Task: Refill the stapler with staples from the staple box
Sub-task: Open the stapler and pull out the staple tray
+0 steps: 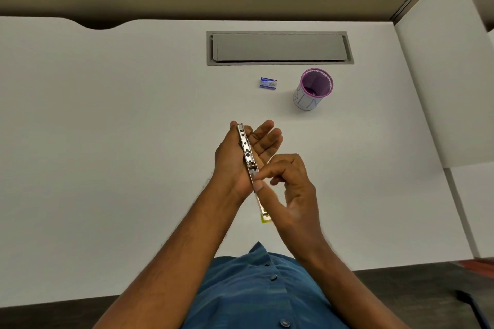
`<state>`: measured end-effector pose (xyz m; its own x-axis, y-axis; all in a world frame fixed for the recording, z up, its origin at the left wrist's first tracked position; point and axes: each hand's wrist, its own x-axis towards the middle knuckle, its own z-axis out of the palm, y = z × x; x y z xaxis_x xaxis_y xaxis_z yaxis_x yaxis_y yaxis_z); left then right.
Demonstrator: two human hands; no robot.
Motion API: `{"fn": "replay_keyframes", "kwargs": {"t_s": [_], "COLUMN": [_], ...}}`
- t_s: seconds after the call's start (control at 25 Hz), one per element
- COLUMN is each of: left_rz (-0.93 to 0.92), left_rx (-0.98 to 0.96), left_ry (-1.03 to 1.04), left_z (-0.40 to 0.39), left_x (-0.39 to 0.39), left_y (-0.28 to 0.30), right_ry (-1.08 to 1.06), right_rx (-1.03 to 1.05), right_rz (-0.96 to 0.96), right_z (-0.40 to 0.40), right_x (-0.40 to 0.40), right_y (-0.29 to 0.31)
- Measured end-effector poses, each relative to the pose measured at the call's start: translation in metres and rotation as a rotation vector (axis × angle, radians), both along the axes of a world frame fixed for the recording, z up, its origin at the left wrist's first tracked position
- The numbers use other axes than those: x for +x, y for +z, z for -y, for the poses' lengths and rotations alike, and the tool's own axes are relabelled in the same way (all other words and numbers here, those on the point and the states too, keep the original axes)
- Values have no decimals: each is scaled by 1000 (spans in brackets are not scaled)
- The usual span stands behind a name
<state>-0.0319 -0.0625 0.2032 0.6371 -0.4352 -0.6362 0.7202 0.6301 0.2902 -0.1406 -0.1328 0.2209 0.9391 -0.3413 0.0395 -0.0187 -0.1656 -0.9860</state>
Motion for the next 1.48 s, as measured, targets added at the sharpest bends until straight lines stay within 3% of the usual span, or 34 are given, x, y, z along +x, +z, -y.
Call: {"fn": "replay_keyframes", "kwargs": {"t_s": [0.2,0.44,0.64,1.16,1.36,1.48], "left_rz": [82,197,154,87,24,36], "left_rx": [-2,-17,-63,-41,-48,-25], "left_ry": [-87,-356,-341,-277,-102,-104], "left_z": [-3,-9,-11,-12,-9,-11], "left_x": [-4,-14,-20,-21,-13,-12], "left_y": [8,0,-10,-18,-14,-15], "right_ry": [17,113,147,94,114,120], "right_rx": [-190,-372,-516,-468,-484,-495], "right_rz": [-31,-148,-154,-35,65,54], "right_z": [6,9,5,-1,-1,-2], "right_x": [3,21,20,19,10,5], "right_y": [-9,-1,-3,-14,-21,-23]}}
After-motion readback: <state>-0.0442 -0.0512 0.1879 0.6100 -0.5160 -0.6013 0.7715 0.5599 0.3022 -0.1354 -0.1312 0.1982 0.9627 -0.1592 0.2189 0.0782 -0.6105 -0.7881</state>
